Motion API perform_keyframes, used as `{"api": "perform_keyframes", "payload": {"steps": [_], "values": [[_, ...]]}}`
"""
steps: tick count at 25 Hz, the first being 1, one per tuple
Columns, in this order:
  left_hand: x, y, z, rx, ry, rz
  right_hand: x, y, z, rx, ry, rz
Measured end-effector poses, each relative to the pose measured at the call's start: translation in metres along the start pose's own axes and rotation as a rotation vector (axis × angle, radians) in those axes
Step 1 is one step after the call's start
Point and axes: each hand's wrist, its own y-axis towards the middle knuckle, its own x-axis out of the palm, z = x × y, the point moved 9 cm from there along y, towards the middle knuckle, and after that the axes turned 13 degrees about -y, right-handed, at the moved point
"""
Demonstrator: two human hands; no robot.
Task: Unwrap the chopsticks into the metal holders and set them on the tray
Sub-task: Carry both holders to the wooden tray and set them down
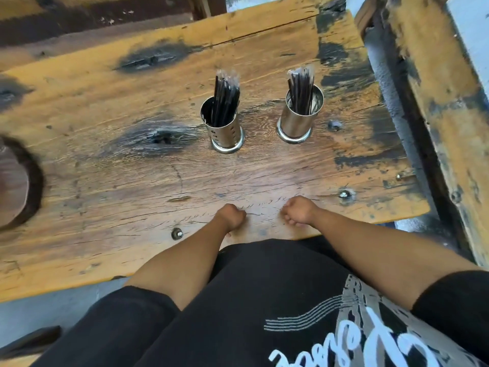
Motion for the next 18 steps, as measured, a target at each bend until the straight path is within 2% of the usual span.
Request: {"api": "perform_keyframes", "payload": {"steps": [2,6,10,13,18], "values": [[-0.015,0.008,0.004,0.016,-0.069,0.02,-0.006,0.008,-0.014,-0.014,0.012,0.031],[-0.05,0.021,0.021,0.05,-0.262,0.167,-0.039,0.023,-0.025,-0.06,0.103,0.202],[-0.081,0.038,0.042,0.141,-0.435,0.299,-0.089,0.04,-0.013,-0.019,0.341,0.354],[-0.105,0.052,0.057,0.225,-0.603,0.394,-0.131,0.048,-0.015,-0.034,0.433,0.445],[-0.132,0.069,0.092,0.365,-0.695,0.473,-0.179,0.089,-0.008,-0.074,0.425,0.578]]}}
